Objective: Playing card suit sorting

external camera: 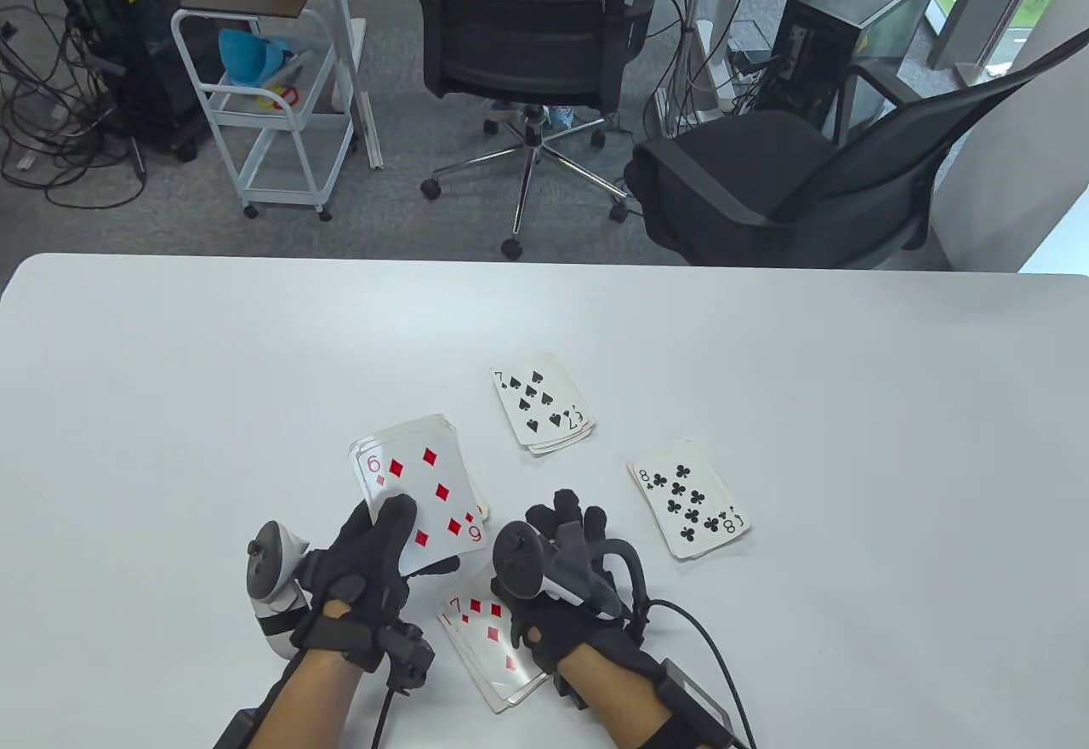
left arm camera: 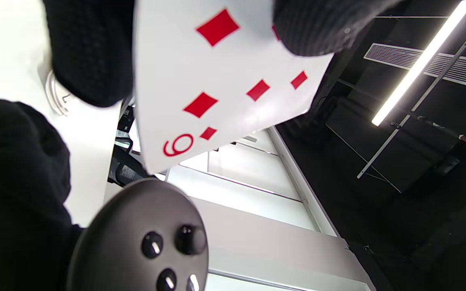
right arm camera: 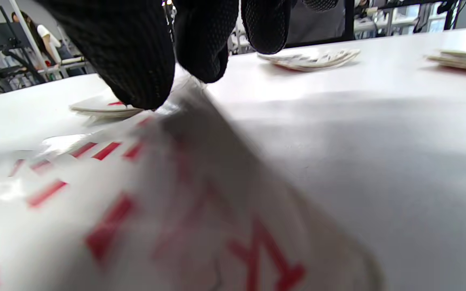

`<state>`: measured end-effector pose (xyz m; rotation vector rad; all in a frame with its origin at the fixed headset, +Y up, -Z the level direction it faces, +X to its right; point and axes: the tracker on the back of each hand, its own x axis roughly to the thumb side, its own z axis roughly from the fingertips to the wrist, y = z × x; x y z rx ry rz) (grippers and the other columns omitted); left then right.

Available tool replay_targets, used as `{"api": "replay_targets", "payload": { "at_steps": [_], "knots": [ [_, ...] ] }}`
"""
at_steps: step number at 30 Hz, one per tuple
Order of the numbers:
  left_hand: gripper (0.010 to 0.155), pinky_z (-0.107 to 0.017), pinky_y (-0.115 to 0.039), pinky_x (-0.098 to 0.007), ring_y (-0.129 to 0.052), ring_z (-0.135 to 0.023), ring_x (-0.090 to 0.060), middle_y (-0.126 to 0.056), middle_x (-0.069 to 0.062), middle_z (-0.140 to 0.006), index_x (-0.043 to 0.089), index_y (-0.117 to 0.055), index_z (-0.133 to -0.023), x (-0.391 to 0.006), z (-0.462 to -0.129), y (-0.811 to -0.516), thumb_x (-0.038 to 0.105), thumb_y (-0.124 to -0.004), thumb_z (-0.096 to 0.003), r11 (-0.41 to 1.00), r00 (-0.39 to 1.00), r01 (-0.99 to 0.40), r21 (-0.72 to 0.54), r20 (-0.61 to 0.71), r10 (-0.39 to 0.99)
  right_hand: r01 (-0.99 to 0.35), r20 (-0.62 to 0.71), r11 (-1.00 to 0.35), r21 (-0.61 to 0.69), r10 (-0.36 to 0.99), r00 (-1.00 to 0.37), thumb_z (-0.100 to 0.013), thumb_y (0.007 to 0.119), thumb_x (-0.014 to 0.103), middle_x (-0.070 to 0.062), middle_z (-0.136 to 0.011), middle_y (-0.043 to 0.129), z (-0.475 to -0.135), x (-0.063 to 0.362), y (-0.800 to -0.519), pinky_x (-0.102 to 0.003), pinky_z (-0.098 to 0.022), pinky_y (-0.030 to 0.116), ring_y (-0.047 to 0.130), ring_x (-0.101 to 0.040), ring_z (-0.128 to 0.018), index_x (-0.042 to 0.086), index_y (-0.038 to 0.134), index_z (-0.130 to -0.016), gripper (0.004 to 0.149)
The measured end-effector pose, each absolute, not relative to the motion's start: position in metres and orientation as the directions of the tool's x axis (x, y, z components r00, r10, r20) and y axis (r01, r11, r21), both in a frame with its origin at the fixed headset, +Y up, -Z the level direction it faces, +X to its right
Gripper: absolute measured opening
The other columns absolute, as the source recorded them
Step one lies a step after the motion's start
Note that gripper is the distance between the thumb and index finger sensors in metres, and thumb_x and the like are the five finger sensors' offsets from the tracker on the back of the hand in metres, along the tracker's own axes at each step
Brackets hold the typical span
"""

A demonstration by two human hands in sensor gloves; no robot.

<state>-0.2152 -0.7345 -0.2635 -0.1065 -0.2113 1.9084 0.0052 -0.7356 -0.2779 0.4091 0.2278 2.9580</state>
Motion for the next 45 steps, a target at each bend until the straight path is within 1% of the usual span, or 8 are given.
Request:
{"api": "replay_targets", "payload": {
  "at_steps": [3,8,12,15,20,26,32,45],
  "knots": [
    [0.053,-0.045,-0.094,-0.041,-0.099,-0.076,-0.028,-0.087,-0.002,-0.094,0.025,-0.069,-0.101,-0.213,-0.263,-0.735,0.050,-0.075,-0.0549,-0.315,-0.326,-0.927,-0.203,0.023,0.945,-0.223,0.246,-0.970,0.092,0.240,-0.939,-0.054,0.085,0.047,-0.022,-0.111,0.047,-0.278,0.017,-0.725,-0.075,-0.069,0.027,0.027,-0.053,-0.105,0.013,0.075,-0.088,0.049],
    [0.053,-0.046,-0.094,-0.041,-0.098,-0.078,-0.029,-0.085,-0.003,-0.096,0.024,-0.065,-0.102,-0.207,-0.262,-0.736,0.048,-0.074,-0.0552,-0.277,-0.289,-0.934,-0.228,0.023,0.957,-0.501,0.261,-0.864,-0.049,0.473,-0.841,-0.056,0.076,0.049,-0.021,-0.109,0.052,-0.278,0.042,-0.703,-0.074,-0.069,0.030,0.033,-0.053,-0.104,0.013,0.076,-0.088,0.048],
    [0.052,-0.047,-0.094,-0.041,-0.098,-0.078,-0.029,-0.085,-0.002,-0.096,0.025,-0.066,-0.102,-0.203,-0.261,-0.739,0.047,-0.076,-0.0552,-0.211,-0.215,-0.950,-0.229,-0.007,0.977,-0.752,0.283,-0.650,-0.110,0.704,-0.651,-0.056,0.075,0.049,-0.020,-0.108,0.054,-0.278,0.065,-0.691,-0.074,-0.068,0.032,0.035,-0.053,-0.104,0.013,0.077,-0.087,0.048],
    [0.052,-0.047,-0.094,-0.042,-0.098,-0.078,-0.028,-0.087,-0.001,-0.095,0.026,-0.068,-0.101,-0.198,-0.261,-0.743,0.047,-0.077,-0.0550,-0.178,-0.174,-0.952,-0.248,-0.036,0.984,-0.856,0.314,-0.503,-0.118,0.799,-0.512,-0.055,0.075,0.049,-0.020,-0.106,0.057,-0.278,0.073,-0.689,-0.073,-0.069,0.034,0.038,-0.052,-0.103,0.013,0.077,-0.087,0.049],
    [0.050,-0.046,-0.094,-0.041,-0.100,-0.076,-0.027,-0.090,0.001,-0.093,0.027,-0.072,-0.099,-0.189,-0.261,-0.747,0.047,-0.081,-0.0537,-0.113,-0.106,-0.953,-0.282,-0.039,0.994,-0.836,0.335,-0.537,-0.113,0.771,-0.541,-0.054,0.077,0.053,-0.019,-0.107,0.056,-0.274,0.067,-0.688,-0.073,-0.069,0.035,0.040,-0.052,-0.103,0.013,0.075,-0.088,0.053],
    [0.049,-0.043,-0.096,-0.040,-0.103,-0.073,-0.025,-0.094,0.002,-0.089,0.027,-0.077,-0.096,-0.187,-0.261,-0.748,0.048,-0.085,-0.0522,-0.076,-0.069,-0.953,-0.295,-0.032,0.997,-0.784,0.348,-0.593,-0.184,0.707,-0.616,-0.049,0.082,0.058,-0.017,-0.102,0.064,-0.268,0.059,-0.687,-0.074,-0.068,0.035,0.047,-0.052,-0.102,0.013,0.078,-0.077,0.053],
    [0.050,-0.042,-0.096,-0.039,-0.103,-0.071,-0.025,-0.095,0.001,-0.088,0.025,-0.077,-0.096,-0.187,-0.261,-0.752,0.048,-0.085,-0.0524,-0.076,-0.066,-0.952,-0.296,-0.045,0.997,-0.804,0.347,-0.573,-0.161,0.730,-0.589,-0.050,0.086,0.047,-0.015,-0.098,0.070,-0.268,0.057,-0.687,-0.074,-0.069,0.037,0.055,-0.050,-0.100,0.011,0.080,-0.072,0.042],
    [0.053,-0.045,-0.094,-0.040,-0.100,-0.074,-0.028,-0.090,-0.002,-0.091,0.024,-0.072,-0.099,-0.188,-0.262,-0.753,0.051,-0.079,-0.0537,-0.125,-0.112,-0.948,-0.294,-0.062,0.992,-0.820,0.350,-0.552,-0.150,0.746,-0.566,-0.055,0.078,0.037,-0.015,-0.098,0.074,-0.270,0.058,-0.688,-0.073,-0.069,0.039,0.059,-0.049,-0.099,0.009,0.086,-0.079,0.038]
  ]
}}
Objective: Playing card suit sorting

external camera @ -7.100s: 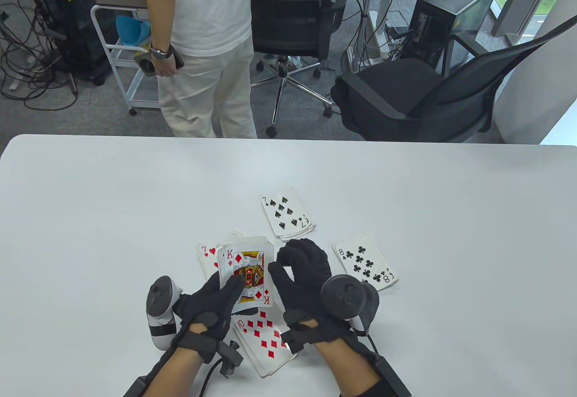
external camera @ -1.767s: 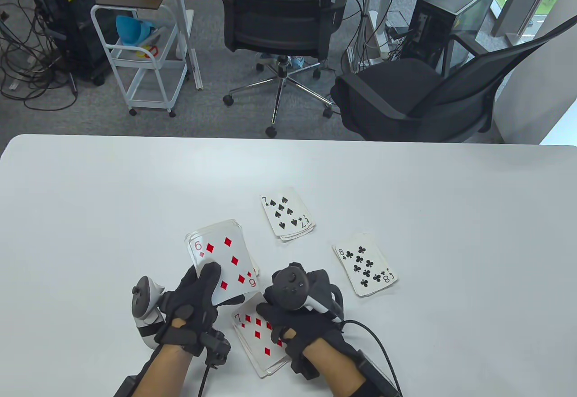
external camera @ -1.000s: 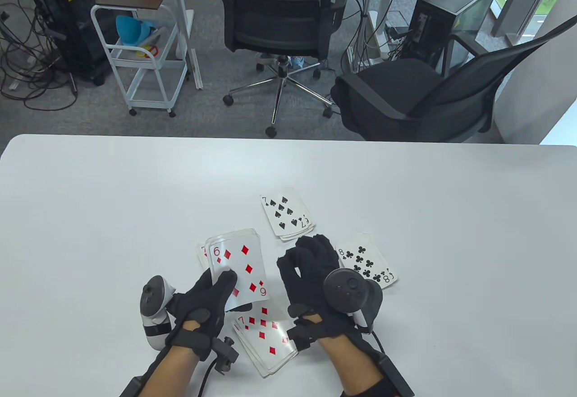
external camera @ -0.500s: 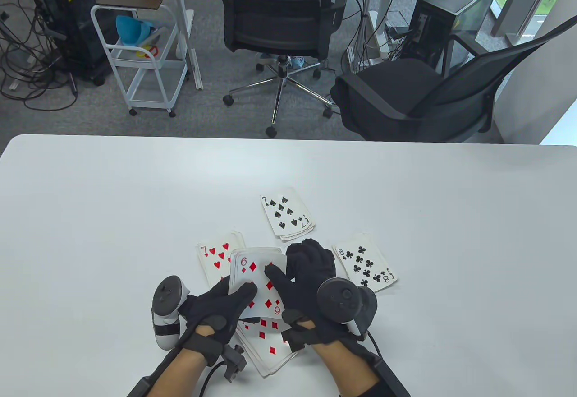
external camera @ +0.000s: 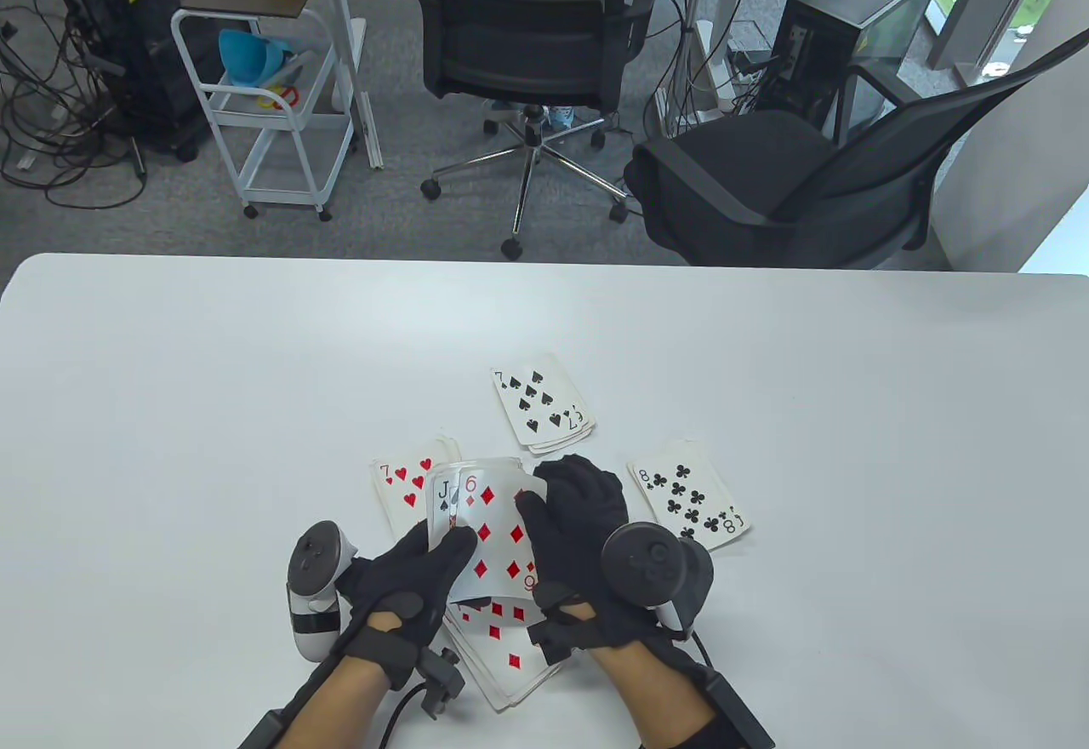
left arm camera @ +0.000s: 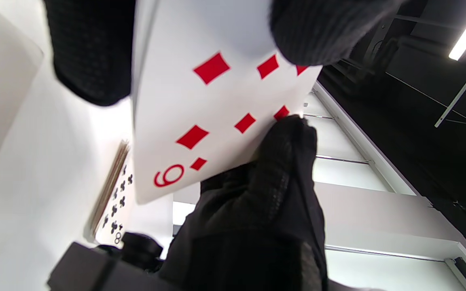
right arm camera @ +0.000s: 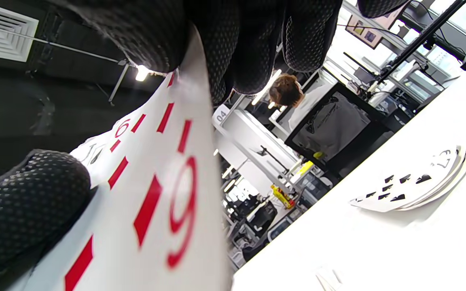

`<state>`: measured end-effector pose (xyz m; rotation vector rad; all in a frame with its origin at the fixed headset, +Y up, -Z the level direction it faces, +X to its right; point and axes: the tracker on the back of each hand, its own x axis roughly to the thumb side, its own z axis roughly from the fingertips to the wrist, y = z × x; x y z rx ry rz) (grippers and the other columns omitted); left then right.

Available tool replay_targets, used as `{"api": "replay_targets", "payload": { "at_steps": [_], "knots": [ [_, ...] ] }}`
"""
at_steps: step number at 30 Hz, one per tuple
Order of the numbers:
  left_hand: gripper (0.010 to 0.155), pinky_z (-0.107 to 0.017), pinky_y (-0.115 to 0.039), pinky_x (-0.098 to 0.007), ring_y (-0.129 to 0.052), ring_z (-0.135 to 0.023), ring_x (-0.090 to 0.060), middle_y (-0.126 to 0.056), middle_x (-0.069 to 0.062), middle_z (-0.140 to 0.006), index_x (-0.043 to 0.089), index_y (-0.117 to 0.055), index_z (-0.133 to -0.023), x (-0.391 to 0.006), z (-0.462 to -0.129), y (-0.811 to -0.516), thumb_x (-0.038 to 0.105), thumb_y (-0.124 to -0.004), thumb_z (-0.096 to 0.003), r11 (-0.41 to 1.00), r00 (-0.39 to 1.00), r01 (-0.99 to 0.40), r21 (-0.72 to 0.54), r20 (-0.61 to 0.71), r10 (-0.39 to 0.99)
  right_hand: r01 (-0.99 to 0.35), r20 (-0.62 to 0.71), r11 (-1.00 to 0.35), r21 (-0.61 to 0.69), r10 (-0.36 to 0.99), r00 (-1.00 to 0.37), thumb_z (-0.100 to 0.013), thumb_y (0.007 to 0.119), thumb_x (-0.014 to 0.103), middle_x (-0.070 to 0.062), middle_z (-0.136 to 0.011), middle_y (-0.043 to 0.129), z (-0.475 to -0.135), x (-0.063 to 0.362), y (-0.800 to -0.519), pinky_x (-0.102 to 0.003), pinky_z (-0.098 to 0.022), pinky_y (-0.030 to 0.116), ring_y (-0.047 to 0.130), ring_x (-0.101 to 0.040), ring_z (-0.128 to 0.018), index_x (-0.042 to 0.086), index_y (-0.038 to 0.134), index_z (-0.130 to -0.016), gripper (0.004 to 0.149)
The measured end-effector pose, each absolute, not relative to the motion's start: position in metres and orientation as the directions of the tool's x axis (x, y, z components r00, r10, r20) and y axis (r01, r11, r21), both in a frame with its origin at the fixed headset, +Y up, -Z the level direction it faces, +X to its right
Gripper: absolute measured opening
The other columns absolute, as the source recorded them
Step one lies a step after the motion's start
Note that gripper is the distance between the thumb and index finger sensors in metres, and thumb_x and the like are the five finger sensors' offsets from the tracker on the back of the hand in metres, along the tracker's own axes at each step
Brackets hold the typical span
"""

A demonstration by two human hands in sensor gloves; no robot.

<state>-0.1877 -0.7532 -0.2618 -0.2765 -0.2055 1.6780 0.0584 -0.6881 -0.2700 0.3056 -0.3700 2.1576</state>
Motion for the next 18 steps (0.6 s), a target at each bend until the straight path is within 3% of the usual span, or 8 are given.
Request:
{"api": "replay_targets", "payload": {
  "at_steps": [8,14,16,18],
  "knots": [
    [0.054,-0.046,-0.093,-0.042,-0.098,-0.077,-0.029,-0.088,-0.003,-0.094,0.024,-0.070,-0.100,-0.196,-0.262,-0.749,0.053,-0.076,-0.0545,-0.155,-0.148,-0.954,-0.258,-0.047,0.988,-0.809,0.310,-0.567,-0.151,0.750,-0.584,-0.052,0.086,0.040,-0.014,-0.099,0.071,-0.275,0.067,-0.691,-0.074,-0.069,0.039,0.057,-0.049,-0.100,0.015,0.081,-0.084,0.040],
    [0.053,-0.045,-0.094,-0.041,-0.099,-0.076,-0.029,-0.089,-0.003,-0.093,0.025,-0.072,-0.099,-0.218,-0.264,-0.733,0.053,-0.075,-0.0544,-0.205,-0.217,-0.964,-0.168,0.057,0.975,-0.806,0.241,-0.557,-0.199,0.770,-0.591,-0.054,0.080,0.038,-0.015,-0.099,0.072,-0.284,0.086,-0.693,-0.074,-0.069,0.038,0.056,-0.049,-0.100,0.017,0.083,-0.084,0.037],
    [0.053,-0.045,-0.094,-0.041,-0.100,-0.075,-0.029,-0.089,-0.002,-0.092,0.025,-0.072,-0.099,-0.224,-0.263,-0.730,0.053,-0.075,-0.0544,-0.244,-0.257,-0.959,-0.142,0.078,0.963,-0.809,0.201,-0.568,-0.148,0.784,-0.587,-0.055,0.081,0.037,-0.016,-0.100,0.071,-0.289,0.089,-0.695,-0.074,-0.069,0.037,0.055,-0.050,-0.100,0.016,0.083,-0.084,0.037],
    [0.053,-0.045,-0.094,-0.041,-0.100,-0.075,-0.028,-0.089,-0.002,-0.092,0.025,-0.072,-0.099,-0.228,-0.263,-0.728,0.052,-0.075,-0.0544,-0.274,-0.286,-0.953,-0.126,0.089,0.954,-0.792,0.172,-0.611,-0.017,0.778,-0.604,-0.055,0.082,0.037,-0.017,-0.102,0.068,-0.293,0.085,-0.698,-0.075,-0.069,0.035,0.050,-0.051,-0.102,0.017,0.083,-0.085,0.036]
  ]
}}
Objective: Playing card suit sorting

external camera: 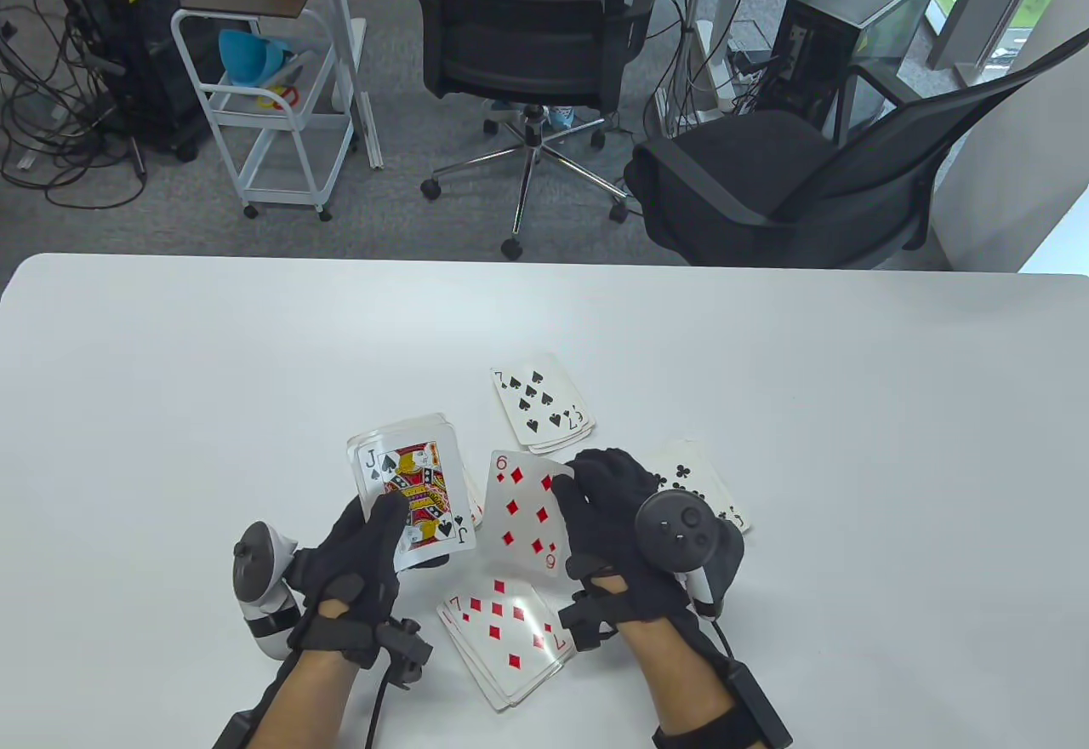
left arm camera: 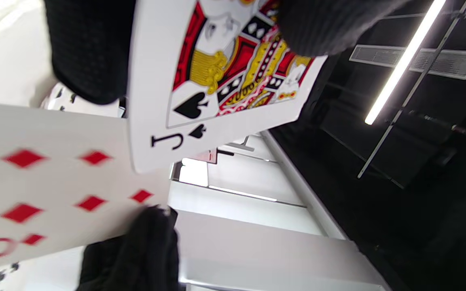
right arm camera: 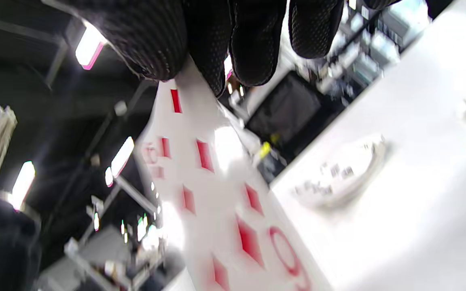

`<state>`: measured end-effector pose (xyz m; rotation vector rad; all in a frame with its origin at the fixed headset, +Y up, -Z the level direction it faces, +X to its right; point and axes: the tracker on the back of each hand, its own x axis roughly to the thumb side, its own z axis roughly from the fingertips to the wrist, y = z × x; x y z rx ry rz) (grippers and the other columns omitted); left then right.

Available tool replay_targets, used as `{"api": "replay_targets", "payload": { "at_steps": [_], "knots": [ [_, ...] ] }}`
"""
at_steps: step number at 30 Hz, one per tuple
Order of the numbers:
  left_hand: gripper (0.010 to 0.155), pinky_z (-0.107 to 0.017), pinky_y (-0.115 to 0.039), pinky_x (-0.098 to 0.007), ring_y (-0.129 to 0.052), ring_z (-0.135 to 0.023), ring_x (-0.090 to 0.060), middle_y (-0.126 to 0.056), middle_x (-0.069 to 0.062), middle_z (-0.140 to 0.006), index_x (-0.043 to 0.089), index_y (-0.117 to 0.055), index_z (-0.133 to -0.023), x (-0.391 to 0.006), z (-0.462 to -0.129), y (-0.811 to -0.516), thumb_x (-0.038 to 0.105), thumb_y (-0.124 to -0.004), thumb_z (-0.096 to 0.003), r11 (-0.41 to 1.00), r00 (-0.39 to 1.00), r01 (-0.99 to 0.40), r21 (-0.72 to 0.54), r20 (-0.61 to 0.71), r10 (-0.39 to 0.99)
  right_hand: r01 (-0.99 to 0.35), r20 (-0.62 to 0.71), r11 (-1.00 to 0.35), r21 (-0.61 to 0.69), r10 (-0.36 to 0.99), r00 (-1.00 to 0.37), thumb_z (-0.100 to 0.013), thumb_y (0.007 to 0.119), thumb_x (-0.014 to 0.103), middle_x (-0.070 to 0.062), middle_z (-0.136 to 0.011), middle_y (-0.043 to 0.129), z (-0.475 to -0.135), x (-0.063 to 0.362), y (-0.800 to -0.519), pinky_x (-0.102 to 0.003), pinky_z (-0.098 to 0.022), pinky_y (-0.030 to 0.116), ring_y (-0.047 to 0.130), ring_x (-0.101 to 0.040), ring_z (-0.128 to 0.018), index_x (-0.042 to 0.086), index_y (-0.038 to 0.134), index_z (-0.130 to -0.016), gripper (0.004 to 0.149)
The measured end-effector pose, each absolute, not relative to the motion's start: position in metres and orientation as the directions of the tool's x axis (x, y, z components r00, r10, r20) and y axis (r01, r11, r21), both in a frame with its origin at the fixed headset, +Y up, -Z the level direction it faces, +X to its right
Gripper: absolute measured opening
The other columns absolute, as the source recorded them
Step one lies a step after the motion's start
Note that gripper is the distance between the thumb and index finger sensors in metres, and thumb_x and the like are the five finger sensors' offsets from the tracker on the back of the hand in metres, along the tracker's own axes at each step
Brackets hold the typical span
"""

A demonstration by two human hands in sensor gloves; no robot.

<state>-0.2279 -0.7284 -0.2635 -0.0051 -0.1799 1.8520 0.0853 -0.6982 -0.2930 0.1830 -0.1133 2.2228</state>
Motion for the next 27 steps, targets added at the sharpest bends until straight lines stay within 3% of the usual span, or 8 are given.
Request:
{"api": "replay_targets", "payload": {
  "at_steps": [4,6,11,16,19,27],
  "knots": [
    [0.053,-0.045,-0.094,-0.041,-0.100,-0.075,-0.028,-0.089,-0.002,-0.092,0.025,-0.072,-0.099,-0.228,-0.264,-0.728,0.053,-0.075,-0.0544,-0.279,-0.292,-0.951,-0.131,0.089,0.952,-0.673,0.167,-0.667,0.319,0.739,-0.653,-0.056,0.083,0.037,-0.019,-0.107,0.059,-0.297,0.062,-0.712,-0.076,-0.069,0.028,0.037,-0.053,-0.105,0.016,0.084,-0.086,0.036],
    [0.053,-0.045,-0.094,-0.041,-0.100,-0.075,-0.028,-0.089,-0.002,-0.092,0.025,-0.072,-0.099,-0.228,-0.263,-0.728,0.053,-0.075,-0.0544,-0.278,-0.292,-0.951,-0.135,0.092,0.952,-0.573,0.198,-0.726,0.379,0.669,-0.716,-0.056,0.085,0.036,-0.020,-0.109,0.057,-0.294,0.049,-0.716,-0.076,-0.069,0.026,0.033,-0.053,-0.106,0.016,0.085,-0.086,0.036],
    [0.053,-0.045,-0.094,-0.041,-0.100,-0.075,-0.028,-0.089,-0.002,-0.092,0.024,-0.072,-0.099,-0.228,-0.263,-0.728,0.053,-0.075,-0.0545,-0.277,-0.290,-0.951,-0.138,0.092,0.952,-0.358,0.290,-0.866,0.350,0.463,-0.837,-0.054,0.088,0.037,-0.019,-0.110,0.056,-0.284,0.021,-0.725,-0.077,-0.069,0.026,0.032,-0.053,-0.106,0.016,0.085,-0.084,0.036],
    [0.053,-0.045,-0.094,-0.041,-0.100,-0.075,-0.029,-0.089,-0.002,-0.092,0.025,-0.072,-0.099,-0.226,-0.262,-0.728,0.052,-0.075,-0.0545,-0.268,-0.283,-0.952,-0.150,0.087,0.955,-0.214,0.295,-0.954,0.212,0.271,-0.916,-0.053,0.091,0.038,-0.019,-0.109,0.056,-0.283,0.013,-0.734,-0.076,-0.069,0.028,0.034,-0.053,-0.106,0.015,0.081,-0.086,0.041],
    [0.053,-0.045,-0.094,-0.041,-0.100,-0.075,-0.028,-0.089,-0.003,-0.092,0.025,-0.072,-0.099,-0.224,-0.263,-0.729,0.052,-0.075,-0.0545,-0.262,-0.277,-0.952,-0.157,0.081,0.957,-0.235,0.286,-0.959,0.159,0.273,-0.919,-0.052,0.091,0.043,-0.019,-0.109,0.056,-0.284,0.018,-0.731,-0.076,-0.069,0.029,0.037,-0.053,-0.105,0.014,0.077,-0.087,0.048],
    [0.053,-0.044,-0.095,-0.041,-0.099,-0.076,-0.029,-0.088,-0.003,-0.094,0.026,-0.068,-0.101,-0.217,-0.263,-0.735,0.052,-0.072,-0.0547,-0.269,-0.279,-0.944,-0.193,0.026,0.960,-0.482,0.262,-0.872,0.081,0.485,-0.834,-0.056,0.078,0.047,-0.019,-0.106,0.060,-0.285,0.040,-0.714,-0.075,-0.069,0.032,0.041,-0.053,-0.104,0.014,0.081,-0.083,0.043]
  ]
}}
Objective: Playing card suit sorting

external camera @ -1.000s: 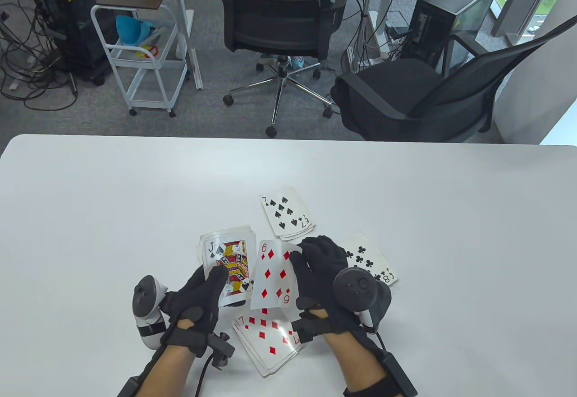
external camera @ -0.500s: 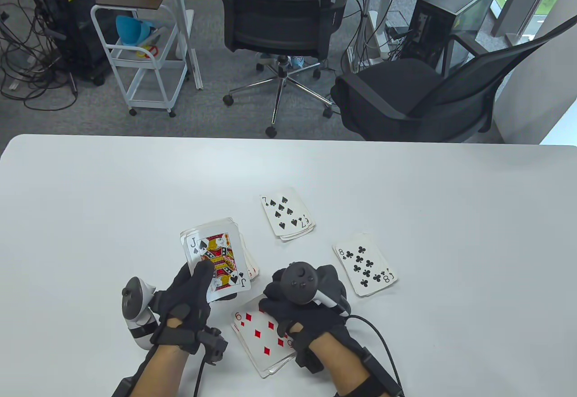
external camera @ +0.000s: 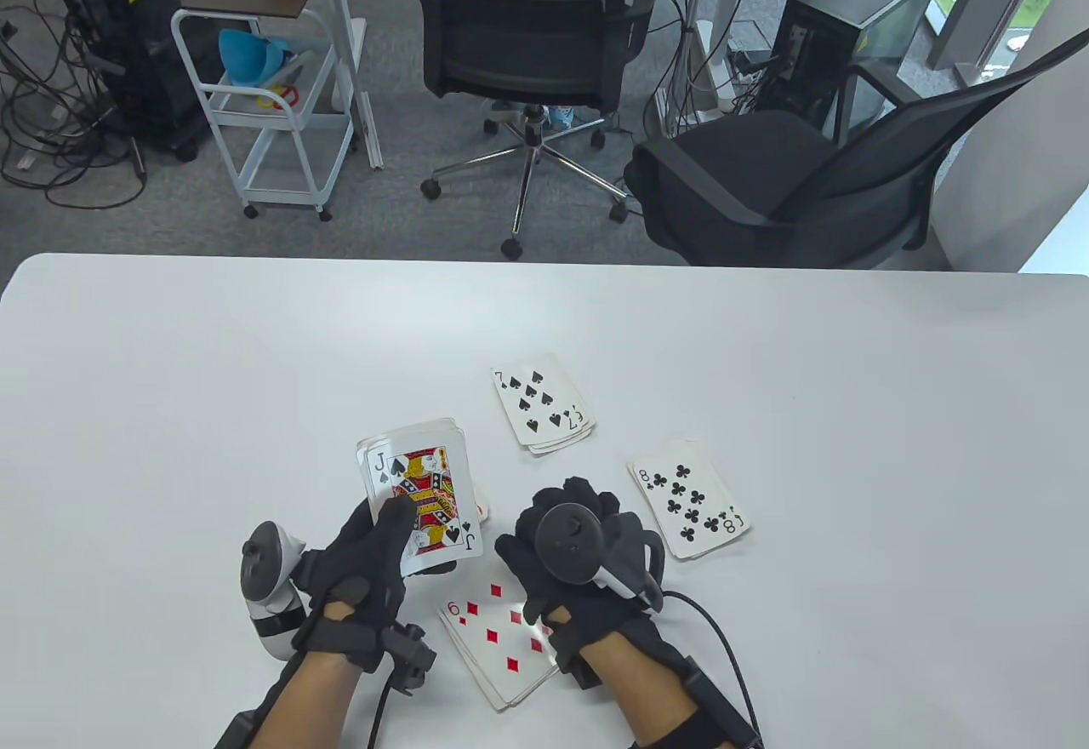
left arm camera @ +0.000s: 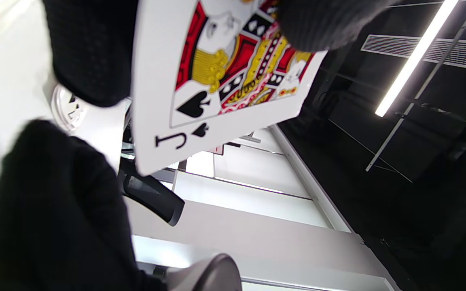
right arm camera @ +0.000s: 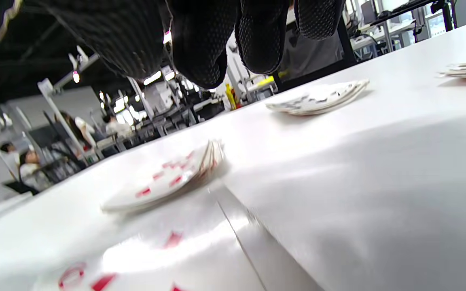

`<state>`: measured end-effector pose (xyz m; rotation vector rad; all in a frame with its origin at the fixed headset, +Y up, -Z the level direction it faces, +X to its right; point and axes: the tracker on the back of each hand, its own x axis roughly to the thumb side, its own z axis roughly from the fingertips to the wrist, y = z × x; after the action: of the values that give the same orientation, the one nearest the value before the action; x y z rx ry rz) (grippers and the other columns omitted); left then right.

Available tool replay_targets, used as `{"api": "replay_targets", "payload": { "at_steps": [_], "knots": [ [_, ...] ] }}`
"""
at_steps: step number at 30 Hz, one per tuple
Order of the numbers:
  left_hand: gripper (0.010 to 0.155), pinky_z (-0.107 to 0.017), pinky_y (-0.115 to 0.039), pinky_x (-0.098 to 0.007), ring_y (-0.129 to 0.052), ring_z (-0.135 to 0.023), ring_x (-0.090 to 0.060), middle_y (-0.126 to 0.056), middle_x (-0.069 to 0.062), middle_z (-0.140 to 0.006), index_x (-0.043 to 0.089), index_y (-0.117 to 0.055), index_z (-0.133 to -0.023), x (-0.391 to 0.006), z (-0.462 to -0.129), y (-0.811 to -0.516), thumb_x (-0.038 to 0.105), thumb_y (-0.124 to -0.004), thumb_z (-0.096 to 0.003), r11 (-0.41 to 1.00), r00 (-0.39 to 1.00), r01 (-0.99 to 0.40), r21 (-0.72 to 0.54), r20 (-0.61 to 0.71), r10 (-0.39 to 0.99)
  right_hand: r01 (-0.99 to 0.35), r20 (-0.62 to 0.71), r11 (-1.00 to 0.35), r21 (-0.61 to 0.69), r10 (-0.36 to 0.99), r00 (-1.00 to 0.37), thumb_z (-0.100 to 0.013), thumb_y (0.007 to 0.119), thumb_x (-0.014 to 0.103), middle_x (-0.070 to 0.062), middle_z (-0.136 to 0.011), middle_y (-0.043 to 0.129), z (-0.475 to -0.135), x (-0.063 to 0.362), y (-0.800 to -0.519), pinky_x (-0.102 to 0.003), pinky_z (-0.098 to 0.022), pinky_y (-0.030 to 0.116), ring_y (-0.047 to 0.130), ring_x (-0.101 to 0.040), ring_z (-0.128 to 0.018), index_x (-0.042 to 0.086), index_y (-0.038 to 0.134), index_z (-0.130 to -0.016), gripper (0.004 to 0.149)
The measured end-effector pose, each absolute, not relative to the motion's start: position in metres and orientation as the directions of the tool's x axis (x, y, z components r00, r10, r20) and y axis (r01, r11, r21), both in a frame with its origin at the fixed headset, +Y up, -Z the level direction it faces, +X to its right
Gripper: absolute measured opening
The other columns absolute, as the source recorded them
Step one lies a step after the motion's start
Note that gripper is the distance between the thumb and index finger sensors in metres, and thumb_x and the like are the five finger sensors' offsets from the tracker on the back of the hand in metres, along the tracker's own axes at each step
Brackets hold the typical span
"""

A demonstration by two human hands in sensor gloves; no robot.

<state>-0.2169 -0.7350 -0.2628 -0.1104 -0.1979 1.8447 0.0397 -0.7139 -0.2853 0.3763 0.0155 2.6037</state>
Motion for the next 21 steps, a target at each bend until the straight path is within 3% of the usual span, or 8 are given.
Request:
{"api": "replay_targets", "payload": {
  "at_steps": [5,8,11,15,21],
  "knots": [
    [0.054,-0.042,-0.097,-0.041,-0.098,-0.078,-0.031,-0.086,-0.004,-0.096,0.028,-0.067,-0.103,-0.210,-0.262,-0.739,0.052,-0.072,-0.0546,-0.250,-0.255,-0.943,-0.218,-0.007,0.967,-0.736,0.277,-0.676,-0.014,0.705,-0.653,-0.056,0.074,0.049,-0.019,-0.105,0.061,-0.284,0.060,-0.700,-0.074,-0.068,0.033,0.042,-0.053,-0.103,0.013,0.080,-0.084,0.046],
    [0.053,-0.045,-0.096,-0.043,-0.097,-0.079,-0.031,-0.086,-0.004,-0.096,0.025,-0.069,-0.102,-0.207,-0.263,-0.738,0.050,-0.075,-0.0547,-0.216,-0.221,-0.948,-0.234,-0.006,0.975,-0.821,0.324,-0.563,-0.100,0.761,-0.561,-0.055,0.074,0.050,-0.018,-0.104,0.062,-0.280,0.070,-0.690,-0.074,-0.068,0.034,0.044,-0.052,-0.103,0.014,0.080,-0.085,0.047],
    [0.052,-0.048,-0.095,-0.043,-0.097,-0.080,-0.031,-0.085,-0.004,-0.097,0.024,-0.070,-0.101,-0.205,-0.263,-0.739,0.047,-0.077,-0.0547,-0.186,-0.192,-0.953,-0.237,0.001,0.981,-0.840,0.344,-0.531,-0.113,0.772,-0.534,-0.055,0.074,0.050,-0.018,-0.104,0.063,-0.277,0.072,-0.685,-0.074,-0.069,0.035,0.046,-0.051,-0.102,0.014,0.080,-0.085,0.047],
    [0.052,-0.052,-0.094,-0.043,-0.094,-0.083,-0.031,-0.082,-0.004,-0.098,0.022,-0.067,-0.102,-0.205,-0.262,-0.739,0.044,-0.077,-0.0551,-0.189,-0.194,-0.955,-0.229,0.000,0.981,-0.816,0.359,-0.578,-0.002,0.761,-0.540,-0.055,0.074,0.051,-0.017,-0.105,0.063,-0.277,0.062,-0.689,-0.074,-0.069,0.036,0.046,-0.052,-0.103,0.014,0.078,-0.087,0.048],
    [0.052,-0.054,-0.093,-0.042,-0.093,-0.085,-0.031,-0.080,-0.006,-0.100,0.022,-0.063,-0.103,-0.202,-0.263,-0.741,0.040,-0.076,-0.0555,-0.225,-0.228,-0.942,-0.251,-0.017,0.974,-0.756,0.399,-0.653,0.037,0.703,-0.588,-0.053,0.081,0.052,-0.017,-0.106,0.061,-0.272,0.043,-0.694,-0.074,-0.069,0.035,0.045,-0.051,-0.103,0.014,0.076,-0.088,0.052]
  ]
}}
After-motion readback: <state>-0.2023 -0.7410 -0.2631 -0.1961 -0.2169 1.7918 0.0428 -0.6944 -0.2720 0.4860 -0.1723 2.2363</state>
